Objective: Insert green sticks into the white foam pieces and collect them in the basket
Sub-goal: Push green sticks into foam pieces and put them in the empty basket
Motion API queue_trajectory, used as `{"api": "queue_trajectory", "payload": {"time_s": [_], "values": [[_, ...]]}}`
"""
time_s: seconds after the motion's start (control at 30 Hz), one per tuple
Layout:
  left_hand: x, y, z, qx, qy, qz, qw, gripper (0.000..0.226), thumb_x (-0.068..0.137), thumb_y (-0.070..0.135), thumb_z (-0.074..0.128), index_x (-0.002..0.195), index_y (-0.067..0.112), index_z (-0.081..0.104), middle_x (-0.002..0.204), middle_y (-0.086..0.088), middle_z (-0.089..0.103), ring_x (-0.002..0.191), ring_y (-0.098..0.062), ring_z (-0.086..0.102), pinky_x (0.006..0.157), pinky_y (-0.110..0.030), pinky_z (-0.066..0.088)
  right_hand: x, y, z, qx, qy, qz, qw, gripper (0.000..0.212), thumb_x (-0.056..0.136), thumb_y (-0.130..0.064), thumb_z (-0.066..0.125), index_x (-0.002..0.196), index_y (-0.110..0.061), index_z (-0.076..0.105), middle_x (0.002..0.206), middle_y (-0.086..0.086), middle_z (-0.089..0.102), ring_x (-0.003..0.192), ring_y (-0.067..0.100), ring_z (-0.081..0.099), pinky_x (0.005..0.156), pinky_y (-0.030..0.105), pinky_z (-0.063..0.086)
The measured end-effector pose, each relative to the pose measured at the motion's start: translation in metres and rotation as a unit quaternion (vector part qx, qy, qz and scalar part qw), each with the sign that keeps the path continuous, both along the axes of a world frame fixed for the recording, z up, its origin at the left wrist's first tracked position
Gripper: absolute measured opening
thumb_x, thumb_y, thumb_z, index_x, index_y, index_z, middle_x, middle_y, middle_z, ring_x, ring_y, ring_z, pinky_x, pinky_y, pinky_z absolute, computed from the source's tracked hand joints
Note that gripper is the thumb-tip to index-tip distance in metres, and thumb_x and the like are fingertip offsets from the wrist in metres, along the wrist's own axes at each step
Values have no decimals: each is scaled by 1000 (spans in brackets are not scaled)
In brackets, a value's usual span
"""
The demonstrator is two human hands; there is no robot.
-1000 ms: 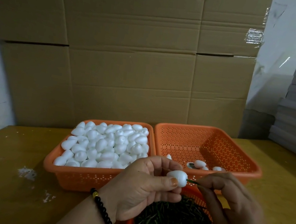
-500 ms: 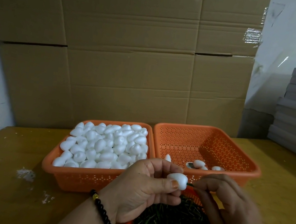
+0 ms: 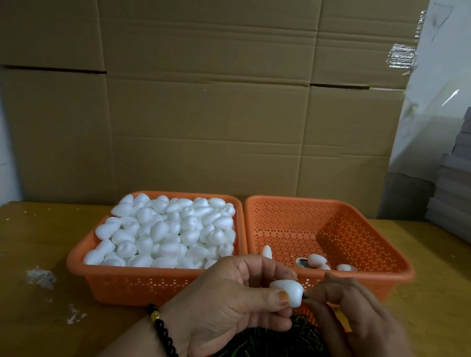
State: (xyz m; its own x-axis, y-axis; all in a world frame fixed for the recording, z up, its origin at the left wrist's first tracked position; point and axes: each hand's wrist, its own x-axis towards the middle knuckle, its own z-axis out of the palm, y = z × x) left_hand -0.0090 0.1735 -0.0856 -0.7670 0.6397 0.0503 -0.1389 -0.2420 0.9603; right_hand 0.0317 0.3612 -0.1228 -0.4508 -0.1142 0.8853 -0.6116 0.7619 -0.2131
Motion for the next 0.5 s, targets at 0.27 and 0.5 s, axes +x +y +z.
{"api": "queue_trajectory", "payload": {"time_s": [0.27,0.5], "values": [[0,-1,1,-9,5,6,1000,26,69,5,75,95,7,73,91,-12,70,77,-18,67,68,-28,57,0,0,-2,6,-7,4,1000,16,97,-40,44,94,-29,55,90,-8,65,90,8,62,79,13,43],[0,0,1,-13,11,12,1000,21,76,1,73,95,7,72,91,-12,70,78,-19,67,70,-30,58,0,-1,-2,11,-10,-4,1000,24,98,-41,40,93,-25,56,92,-13,61,110,-9,48,101,7,33]]}}
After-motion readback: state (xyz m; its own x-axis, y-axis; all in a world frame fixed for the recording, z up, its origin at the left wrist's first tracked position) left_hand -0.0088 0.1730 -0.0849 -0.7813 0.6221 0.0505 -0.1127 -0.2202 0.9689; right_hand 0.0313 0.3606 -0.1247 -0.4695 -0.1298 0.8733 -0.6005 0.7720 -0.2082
